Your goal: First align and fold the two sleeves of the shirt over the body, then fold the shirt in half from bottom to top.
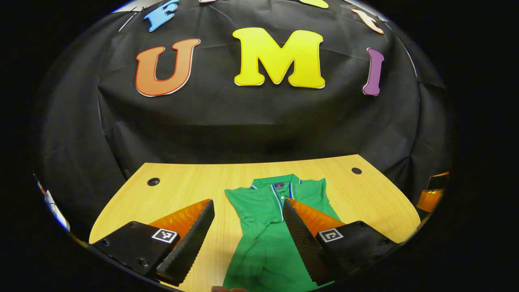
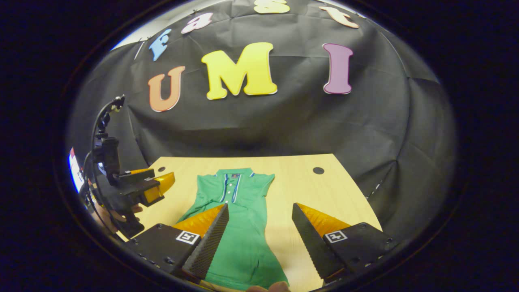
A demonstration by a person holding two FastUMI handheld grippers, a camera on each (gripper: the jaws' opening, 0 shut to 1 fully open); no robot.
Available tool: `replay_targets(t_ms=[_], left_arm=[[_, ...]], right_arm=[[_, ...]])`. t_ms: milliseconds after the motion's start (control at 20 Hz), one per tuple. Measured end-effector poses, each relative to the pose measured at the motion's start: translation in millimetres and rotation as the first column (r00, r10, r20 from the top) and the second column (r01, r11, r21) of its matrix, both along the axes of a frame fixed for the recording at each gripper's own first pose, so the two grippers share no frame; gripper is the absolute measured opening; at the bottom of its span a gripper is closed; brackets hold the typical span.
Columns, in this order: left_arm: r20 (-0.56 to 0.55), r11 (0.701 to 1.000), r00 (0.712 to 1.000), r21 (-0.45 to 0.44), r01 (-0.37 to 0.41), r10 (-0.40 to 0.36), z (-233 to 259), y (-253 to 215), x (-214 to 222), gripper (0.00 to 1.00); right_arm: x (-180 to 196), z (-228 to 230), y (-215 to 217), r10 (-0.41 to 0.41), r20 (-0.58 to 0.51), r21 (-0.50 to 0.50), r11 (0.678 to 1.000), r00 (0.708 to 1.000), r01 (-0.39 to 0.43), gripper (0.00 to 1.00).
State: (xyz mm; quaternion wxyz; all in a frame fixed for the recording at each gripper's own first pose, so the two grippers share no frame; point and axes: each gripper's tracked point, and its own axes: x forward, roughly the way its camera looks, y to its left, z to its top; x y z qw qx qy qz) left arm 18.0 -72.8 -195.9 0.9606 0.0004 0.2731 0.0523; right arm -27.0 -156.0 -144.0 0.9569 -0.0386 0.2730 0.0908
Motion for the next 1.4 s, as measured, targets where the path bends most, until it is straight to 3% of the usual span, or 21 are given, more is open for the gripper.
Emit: replay_targets(t_ms=[100,300,500,650,950,1000,1050,1350,1400], left_arm=[[-0.011,1.000,1.000,0.015,-0.004,0.005,3.8,1.5,-33.3,1.00],[-0.059,1.000,0.998,-0.004,-0.016,0.015,-2.1,5.1,-91.5,1.00],[-0.175,1.000,0.985,-0.002,0.003,-0.003,-35.0,8.5,-142.9,1.00],[-0.298,0.999,0.954,-0.027,0.019,-0.026,-70.5,11.3,-182.7,1.00],[-0.539,0.994,0.841,-0.105,-0.014,-0.045,-134.7,17.3,-258.2,1.00],[-0.560,0.994,0.827,-0.110,-0.013,-0.051,-141.6,16.4,-264.0,1.00],[-0.578,0.994,0.814,-0.110,-0.010,-0.056,-145.9,16.1,-268.6,1.00],[-0.610,0.993,0.789,-0.120,-0.004,-0.070,-152.2,14.8,-277.2,1.00],[-0.613,0.993,0.787,-0.118,-0.002,-0.071,-153.2,15.7,-277.7,1.00]], right_arm=[[-13.3,-6.6,-1.7,0.023,-0.010,-0.019,1.000,1.000,-0.023,0.92],[-42.8,-33.3,-8.4,0.045,-0.081,-0.019,0.999,0.996,-0.047,0.96],[-77.8,-84.9,-30.6,0.056,-0.231,-0.072,0.995,0.971,-0.074,0.92],[-102.1,-121.6,-43.6,0.050,-0.331,-0.105,0.990,0.942,-0.090,0.96],[-137.1,-184.0,-70.4,-0.007,-0.507,-0.153,0.985,0.862,-0.082,0.96],[-140.4,-191.6,-72.4,-0.011,-0.528,-0.151,0.985,0.849,-0.081,0.92],[-141.7,-198.7,-75.9,-0.020,-0.543,-0.156,0.985,0.840,-0.077,0.97],[-150.5,-225.4,-86.4,-0.052,-0.611,-0.177,0.982,0.790,-0.072,0.93],[-152.3,-228.1,-86.6,-0.054,-0.624,-0.180,0.981,0.780,-0.077,0.96]])
